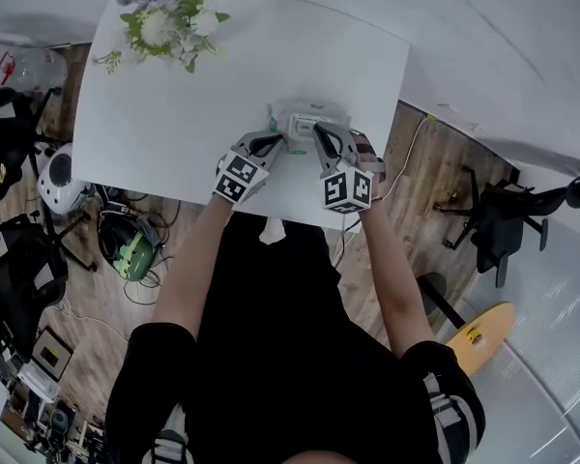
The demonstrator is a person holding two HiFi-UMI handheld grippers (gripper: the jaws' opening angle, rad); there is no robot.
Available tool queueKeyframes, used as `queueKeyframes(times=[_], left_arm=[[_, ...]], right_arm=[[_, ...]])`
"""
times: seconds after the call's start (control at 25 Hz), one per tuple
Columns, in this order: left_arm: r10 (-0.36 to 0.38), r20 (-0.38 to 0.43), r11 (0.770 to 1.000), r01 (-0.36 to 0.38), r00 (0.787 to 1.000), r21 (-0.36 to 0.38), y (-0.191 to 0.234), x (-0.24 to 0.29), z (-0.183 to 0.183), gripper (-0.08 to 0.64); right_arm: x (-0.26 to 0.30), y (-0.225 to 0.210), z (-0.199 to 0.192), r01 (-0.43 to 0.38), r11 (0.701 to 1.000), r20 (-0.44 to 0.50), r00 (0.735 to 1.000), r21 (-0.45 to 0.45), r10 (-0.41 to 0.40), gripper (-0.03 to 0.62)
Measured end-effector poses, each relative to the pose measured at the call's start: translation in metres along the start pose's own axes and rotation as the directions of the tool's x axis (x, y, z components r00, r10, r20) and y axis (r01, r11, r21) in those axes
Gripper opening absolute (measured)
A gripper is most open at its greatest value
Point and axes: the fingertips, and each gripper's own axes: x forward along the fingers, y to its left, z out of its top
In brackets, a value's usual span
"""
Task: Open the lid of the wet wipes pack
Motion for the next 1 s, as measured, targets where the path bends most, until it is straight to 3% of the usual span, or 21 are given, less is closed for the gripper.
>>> queueKeyframes(times=[0.44,0.68,1.0], left_arm=[[-0.005,0.005,1.0,0.005,1.0,0.005,-0.002,-0.001,0.0,0.023],[-0.019,-0.001,1.0,0.019,1.0,-0.009,-0.001,-0.001,0.001,0.023],[-0.03,-0.007,0.999,0.03,1.0,-0.019,0.0,-0.002,0.001,0.023]], right_arm=[[0.013,-0.027,-0.003,0.09,0.995,-0.03,0.996,0.049,-0.089,0.032],[0.031,-0.038,-0.008,0.068,0.99,-0.058,0.996,0.12,-0.061,0.071],[0.033,-0.045,-0.017,0.068,0.98,-0.073,0.996,0.189,-0.055,0.074]])
